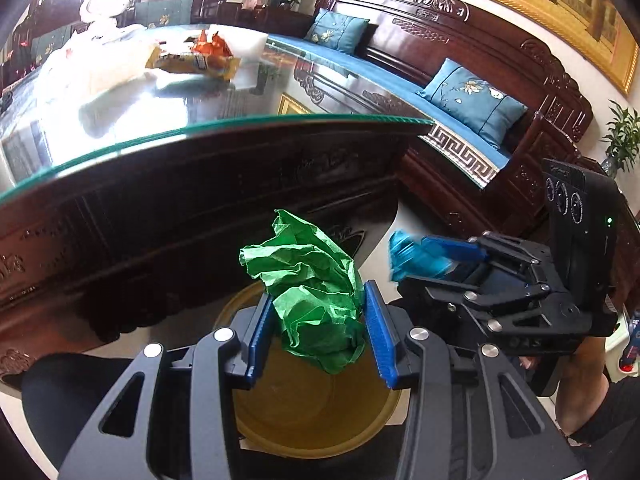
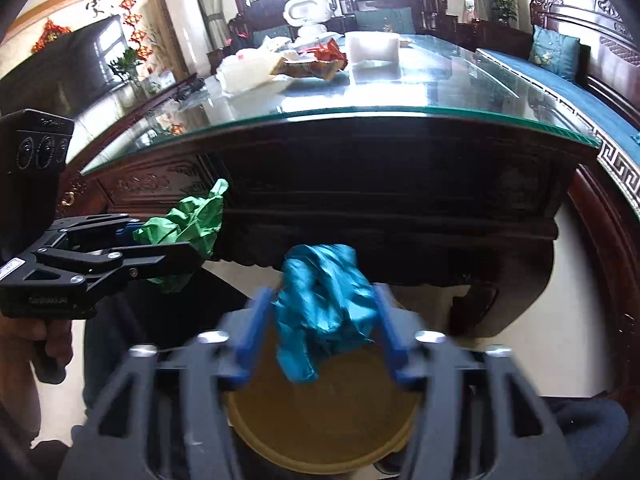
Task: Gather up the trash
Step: 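Open the right tool over the bucket while the left tool releases the green paper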
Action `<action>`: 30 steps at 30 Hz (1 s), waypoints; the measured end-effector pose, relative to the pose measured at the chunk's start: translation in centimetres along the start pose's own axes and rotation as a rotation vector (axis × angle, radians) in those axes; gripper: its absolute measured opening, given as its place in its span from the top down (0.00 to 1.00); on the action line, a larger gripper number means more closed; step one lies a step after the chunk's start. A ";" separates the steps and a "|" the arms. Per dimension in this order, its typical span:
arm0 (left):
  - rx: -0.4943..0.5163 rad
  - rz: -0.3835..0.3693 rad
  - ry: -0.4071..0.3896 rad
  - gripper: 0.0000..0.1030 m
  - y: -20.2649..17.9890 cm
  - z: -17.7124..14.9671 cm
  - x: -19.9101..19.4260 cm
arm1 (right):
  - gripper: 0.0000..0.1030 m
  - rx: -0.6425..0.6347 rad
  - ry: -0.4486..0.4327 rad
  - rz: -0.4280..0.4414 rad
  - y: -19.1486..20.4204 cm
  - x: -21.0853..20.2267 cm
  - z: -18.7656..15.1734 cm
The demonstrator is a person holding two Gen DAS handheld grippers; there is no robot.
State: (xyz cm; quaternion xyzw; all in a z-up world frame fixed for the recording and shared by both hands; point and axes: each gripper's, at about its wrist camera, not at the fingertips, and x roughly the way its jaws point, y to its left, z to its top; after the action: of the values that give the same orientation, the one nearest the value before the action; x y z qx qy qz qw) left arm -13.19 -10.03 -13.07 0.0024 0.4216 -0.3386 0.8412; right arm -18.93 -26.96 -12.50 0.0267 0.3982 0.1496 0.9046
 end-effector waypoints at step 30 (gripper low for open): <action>0.102 -0.083 0.090 0.41 -4.7 -1.1 4.0 | 0.33 0.072 -0.051 -0.040 -3.4 -3.5 -0.6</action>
State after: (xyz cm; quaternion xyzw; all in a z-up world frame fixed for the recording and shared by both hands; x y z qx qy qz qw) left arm -14.97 -15.65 -15.28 0.0428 0.4408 -0.3938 0.8055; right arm -20.76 -31.28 -10.98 0.0552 0.3807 0.1164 0.9157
